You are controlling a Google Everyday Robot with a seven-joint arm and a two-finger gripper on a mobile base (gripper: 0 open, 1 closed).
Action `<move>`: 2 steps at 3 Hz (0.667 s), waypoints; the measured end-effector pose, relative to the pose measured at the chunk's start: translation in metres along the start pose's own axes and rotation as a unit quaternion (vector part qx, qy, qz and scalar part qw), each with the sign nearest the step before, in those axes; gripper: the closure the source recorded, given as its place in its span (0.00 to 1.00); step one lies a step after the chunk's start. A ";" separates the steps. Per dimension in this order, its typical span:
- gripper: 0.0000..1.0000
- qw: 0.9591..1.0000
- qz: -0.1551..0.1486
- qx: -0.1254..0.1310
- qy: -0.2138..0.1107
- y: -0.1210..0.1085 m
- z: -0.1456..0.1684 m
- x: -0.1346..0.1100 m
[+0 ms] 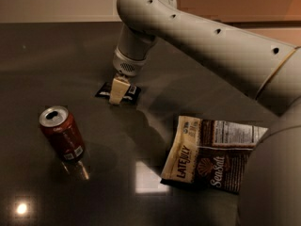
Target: Pick rxbar chocolate
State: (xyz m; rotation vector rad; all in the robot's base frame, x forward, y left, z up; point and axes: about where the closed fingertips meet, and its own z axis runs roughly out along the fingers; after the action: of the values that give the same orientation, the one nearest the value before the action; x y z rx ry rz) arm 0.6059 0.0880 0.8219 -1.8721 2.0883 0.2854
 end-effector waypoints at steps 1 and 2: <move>0.74 1.000 0.000 0.000 0.000 0.000 -0.003 -0.001; 0.97 1.000 0.000 0.000 0.000 0.000 -0.004 -0.002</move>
Offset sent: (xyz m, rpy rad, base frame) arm -0.0005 -0.0091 0.0301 0.0653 -0.0035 0.0118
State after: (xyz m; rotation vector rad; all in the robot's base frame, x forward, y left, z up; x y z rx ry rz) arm 0.6060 0.0881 0.8258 -1.8729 2.0883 0.2861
